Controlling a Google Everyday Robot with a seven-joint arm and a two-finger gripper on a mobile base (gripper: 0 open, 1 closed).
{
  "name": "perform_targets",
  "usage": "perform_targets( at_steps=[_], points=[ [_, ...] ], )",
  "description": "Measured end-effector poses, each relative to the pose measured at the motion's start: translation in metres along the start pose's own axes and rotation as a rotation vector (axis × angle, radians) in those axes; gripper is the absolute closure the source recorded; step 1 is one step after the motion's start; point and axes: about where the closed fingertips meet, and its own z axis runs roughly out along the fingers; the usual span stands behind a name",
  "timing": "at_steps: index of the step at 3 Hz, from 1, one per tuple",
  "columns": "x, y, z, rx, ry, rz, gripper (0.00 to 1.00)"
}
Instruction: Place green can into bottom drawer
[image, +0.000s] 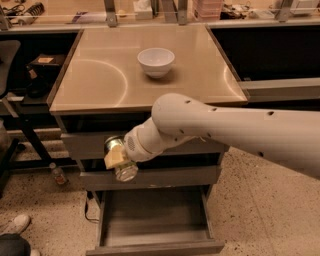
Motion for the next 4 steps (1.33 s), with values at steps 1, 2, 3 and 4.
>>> perform_targets(
  at_steps=[1, 2, 3, 4],
  points=[
    [0.029, -0.025, 0.038, -0.033, 0.039, 0.078, 1.00],
    [0.033, -0.028, 0.045, -0.039, 0.049, 0.090, 1.00],
    [0.039, -0.033, 0.052, -0.034, 0.055, 0.112, 1.00],
    [0.079, -0.073, 0.083, -0.038, 0.058, 0.221, 1.00]
  ],
)
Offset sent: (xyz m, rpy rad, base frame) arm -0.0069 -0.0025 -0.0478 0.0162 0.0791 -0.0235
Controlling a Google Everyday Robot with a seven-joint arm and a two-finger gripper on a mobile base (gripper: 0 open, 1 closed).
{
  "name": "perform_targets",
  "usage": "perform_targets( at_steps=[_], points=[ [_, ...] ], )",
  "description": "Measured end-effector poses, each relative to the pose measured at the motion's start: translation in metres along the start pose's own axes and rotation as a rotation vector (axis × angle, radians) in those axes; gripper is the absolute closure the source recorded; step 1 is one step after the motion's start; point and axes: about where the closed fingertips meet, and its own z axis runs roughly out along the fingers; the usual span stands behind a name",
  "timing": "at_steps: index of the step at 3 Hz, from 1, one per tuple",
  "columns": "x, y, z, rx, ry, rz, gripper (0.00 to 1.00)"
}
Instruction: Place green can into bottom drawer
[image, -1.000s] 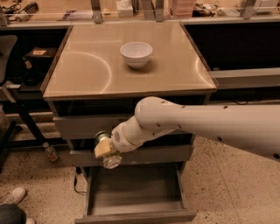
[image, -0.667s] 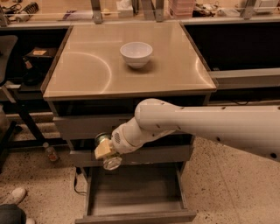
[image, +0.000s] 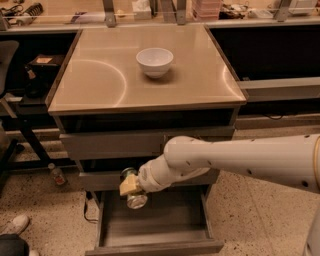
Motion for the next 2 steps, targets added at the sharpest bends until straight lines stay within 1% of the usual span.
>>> perform_targets(
  at_steps=[1, 2],
  points=[
    [0.019, -0.057, 0.032, -0.003, -0.038, 0.121, 1.00],
    [0.036, -0.103, 0.065, -0.014, -0.043, 0.220, 1.00]
  ],
)
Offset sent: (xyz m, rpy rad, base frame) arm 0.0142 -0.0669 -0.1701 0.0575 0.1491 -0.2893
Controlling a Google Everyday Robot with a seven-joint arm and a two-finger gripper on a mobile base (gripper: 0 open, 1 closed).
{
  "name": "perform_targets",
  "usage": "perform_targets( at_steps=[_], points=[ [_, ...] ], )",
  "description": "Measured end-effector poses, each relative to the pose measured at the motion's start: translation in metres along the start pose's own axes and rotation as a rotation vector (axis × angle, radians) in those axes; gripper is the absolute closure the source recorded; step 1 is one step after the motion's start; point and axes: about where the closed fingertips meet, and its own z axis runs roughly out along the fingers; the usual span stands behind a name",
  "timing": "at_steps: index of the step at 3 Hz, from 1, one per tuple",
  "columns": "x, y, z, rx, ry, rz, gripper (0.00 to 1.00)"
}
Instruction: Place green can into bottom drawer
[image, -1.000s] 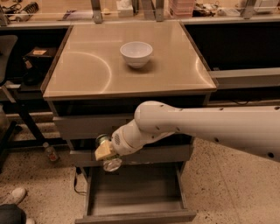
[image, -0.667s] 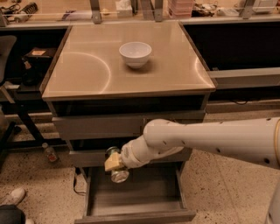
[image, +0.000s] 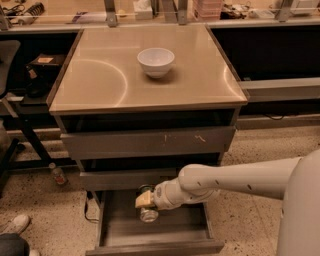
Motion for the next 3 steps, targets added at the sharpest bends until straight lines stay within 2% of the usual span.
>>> perform_targets(
  at_steps=[1, 2, 3],
  points=[
    [0.000, 0.000, 0.000, 0.000, 0.000, 0.000, 1.00],
    [0.007, -0.023, 0.029, 0.007, 0.004, 0.038, 1.00],
    [0.009, -0.070, 0.071, 0.005, -0.021, 0.131, 1.00]
  ],
)
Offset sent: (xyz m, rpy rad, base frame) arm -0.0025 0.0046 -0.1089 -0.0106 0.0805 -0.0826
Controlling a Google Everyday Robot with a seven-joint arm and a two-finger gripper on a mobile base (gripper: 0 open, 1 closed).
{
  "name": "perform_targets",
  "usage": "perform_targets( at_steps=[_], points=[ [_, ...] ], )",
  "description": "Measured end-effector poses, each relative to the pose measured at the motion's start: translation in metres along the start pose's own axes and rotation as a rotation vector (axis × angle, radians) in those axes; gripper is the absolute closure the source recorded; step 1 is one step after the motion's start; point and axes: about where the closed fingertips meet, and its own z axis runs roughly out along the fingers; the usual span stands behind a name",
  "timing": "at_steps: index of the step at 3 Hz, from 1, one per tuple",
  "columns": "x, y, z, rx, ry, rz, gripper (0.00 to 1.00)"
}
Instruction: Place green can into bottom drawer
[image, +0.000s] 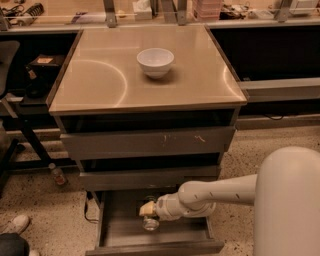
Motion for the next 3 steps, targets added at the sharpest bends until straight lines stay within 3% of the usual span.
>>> perform_targets(
  at_steps=[1, 2, 3],
  points=[
    [0.002, -0.051, 0.045, -0.009, 0.003, 0.113, 1.00],
    [0.002, -0.051, 0.045, -0.009, 0.003, 0.113, 1.00],
    [-0.003, -0.072, 0.067, -0.031, -0.002, 0.150, 1.00]
  ],
)
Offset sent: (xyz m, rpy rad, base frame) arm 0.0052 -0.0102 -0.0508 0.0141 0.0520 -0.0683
